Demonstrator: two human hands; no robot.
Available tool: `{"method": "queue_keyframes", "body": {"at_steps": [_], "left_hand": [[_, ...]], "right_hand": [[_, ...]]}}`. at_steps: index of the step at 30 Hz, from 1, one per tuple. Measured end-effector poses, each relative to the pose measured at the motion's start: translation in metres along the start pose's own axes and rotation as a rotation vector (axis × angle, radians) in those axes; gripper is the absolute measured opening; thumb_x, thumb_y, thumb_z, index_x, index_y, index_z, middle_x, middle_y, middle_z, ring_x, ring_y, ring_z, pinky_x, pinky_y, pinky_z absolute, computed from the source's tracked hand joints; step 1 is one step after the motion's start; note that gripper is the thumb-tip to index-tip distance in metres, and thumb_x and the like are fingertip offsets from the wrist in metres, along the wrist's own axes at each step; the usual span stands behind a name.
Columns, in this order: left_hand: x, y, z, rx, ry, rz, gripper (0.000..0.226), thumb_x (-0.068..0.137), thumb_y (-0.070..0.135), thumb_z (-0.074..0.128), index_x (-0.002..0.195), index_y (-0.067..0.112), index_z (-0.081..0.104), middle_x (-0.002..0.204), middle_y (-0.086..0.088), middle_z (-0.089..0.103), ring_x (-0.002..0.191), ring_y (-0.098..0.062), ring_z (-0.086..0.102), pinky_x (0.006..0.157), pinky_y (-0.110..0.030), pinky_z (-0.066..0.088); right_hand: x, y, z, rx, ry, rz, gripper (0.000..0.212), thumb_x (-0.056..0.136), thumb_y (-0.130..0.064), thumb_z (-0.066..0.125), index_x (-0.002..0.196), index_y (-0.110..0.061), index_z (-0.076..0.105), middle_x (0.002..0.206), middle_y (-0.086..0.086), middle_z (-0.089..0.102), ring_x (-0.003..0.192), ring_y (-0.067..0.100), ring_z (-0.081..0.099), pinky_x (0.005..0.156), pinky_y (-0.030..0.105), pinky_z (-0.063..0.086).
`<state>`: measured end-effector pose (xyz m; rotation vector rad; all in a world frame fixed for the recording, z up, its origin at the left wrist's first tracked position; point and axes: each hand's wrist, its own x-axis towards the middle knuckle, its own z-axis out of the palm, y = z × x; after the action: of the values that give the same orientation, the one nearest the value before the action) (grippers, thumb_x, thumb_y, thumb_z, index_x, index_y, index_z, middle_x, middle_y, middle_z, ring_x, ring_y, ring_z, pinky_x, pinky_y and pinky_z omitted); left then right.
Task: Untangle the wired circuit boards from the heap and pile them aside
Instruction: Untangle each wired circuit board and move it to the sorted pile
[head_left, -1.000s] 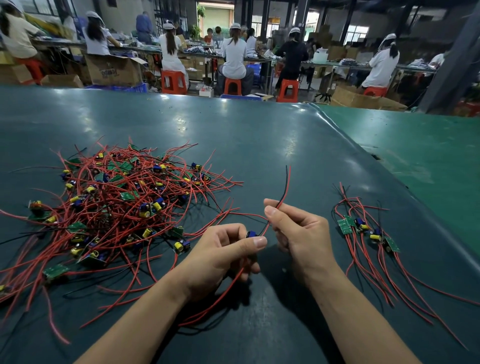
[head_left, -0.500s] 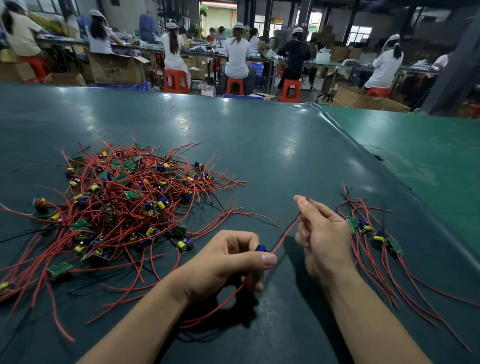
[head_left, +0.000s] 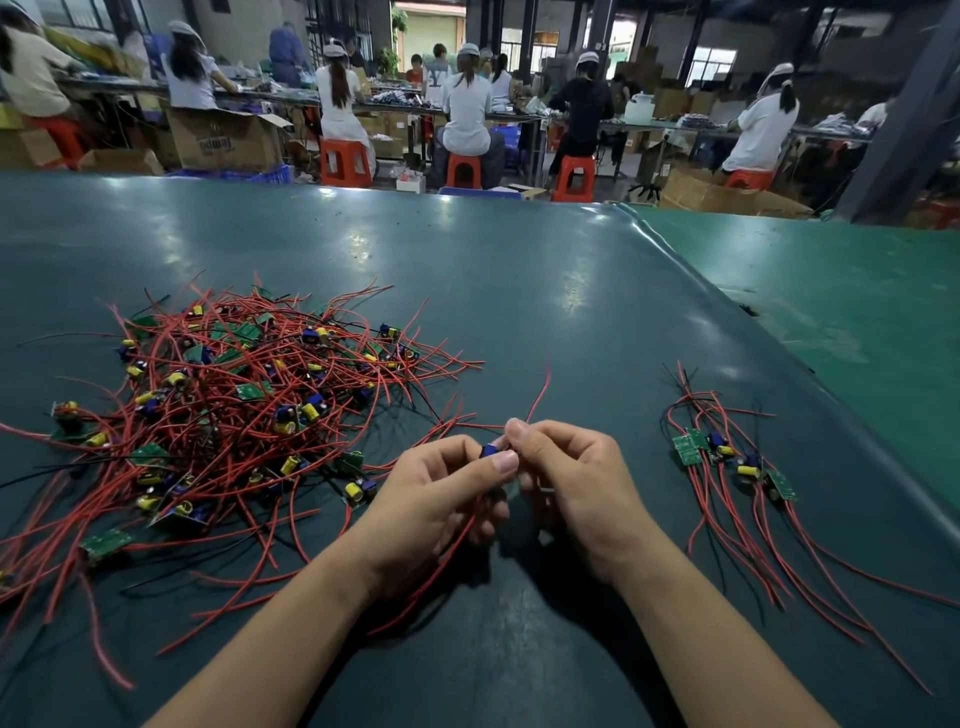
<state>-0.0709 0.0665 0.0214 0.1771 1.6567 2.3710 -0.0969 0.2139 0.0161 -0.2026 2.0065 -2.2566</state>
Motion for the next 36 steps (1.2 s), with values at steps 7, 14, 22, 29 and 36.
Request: {"method": "queue_keyframes", "body": {"at_steps": [7,14,22,29,36], "left_hand": [[-0.0004,-0.0001,-0.0001,-0.004,0.007,0.012,0.026,0.071,0.021,0.073,0.064,0.015,0.049,0.066,-0.010,0.051,0.051,-0.014,0.056,0.045,-0.019,0.042],[0.0013,0.0002,0.0011,0.005,0.069,-0.005,0.019,0.066,0.028,0.075,0.057,0.023,0.060,0.064,-0.009,0.059,0.052,-0.018,0.050,0.045,-0.019,0.039],[0.0017,-0.0006,-0.0013,0.028,0.028,-0.019,0.023,0.070,0.027,0.074,0.065,0.017,0.054,0.059,-0.008,0.058,0.054,-0.018,0.052,0.047,-0.020,0.042],[0.0001,-0.0009,-0.0003,0.060,0.007,0.002,0.024,0.069,0.025,0.074,0.071,0.012,0.054,0.064,-0.006,0.056,0.055,-0.016,0.059,0.048,-0.019,0.045],[-0.0007,0.0007,-0.0011,0.076,-0.023,0.012,0.023,0.070,0.024,0.073,0.070,0.011,0.055,0.062,-0.007,0.054,0.055,-0.015,0.059,0.048,-0.020,0.044]], "right_hand": [[0.0015,-0.0045,-0.0056,-0.007,0.113,-0.042,0.029,0.081,-0.041,0.069,0.065,-0.016,0.073,0.047,-0.002,0.045,0.036,0.008,0.029,0.036,0.016,0.023],[0.0021,-0.0037,-0.0065,0.107,0.122,-0.006,0.026,0.090,-0.022,0.066,0.064,-0.018,0.069,0.049,-0.003,0.045,0.038,0.008,0.032,0.038,0.015,0.023],[-0.0016,-0.0034,-0.0013,0.017,-0.020,0.047,0.026,0.072,-0.043,0.072,0.076,-0.018,0.076,0.053,-0.004,0.052,0.042,0.006,0.039,0.038,0.015,0.029],[-0.0034,-0.0049,-0.0060,0.101,-0.103,0.087,0.018,0.084,-0.027,0.070,0.079,-0.011,0.075,0.050,-0.005,0.052,0.038,0.004,0.040,0.036,0.016,0.030],[0.0013,-0.0011,-0.0064,0.009,0.009,0.002,0.038,0.060,-0.044,0.081,0.075,-0.009,0.077,0.049,0.000,0.047,0.042,0.008,0.032,0.041,0.017,0.025]]}}
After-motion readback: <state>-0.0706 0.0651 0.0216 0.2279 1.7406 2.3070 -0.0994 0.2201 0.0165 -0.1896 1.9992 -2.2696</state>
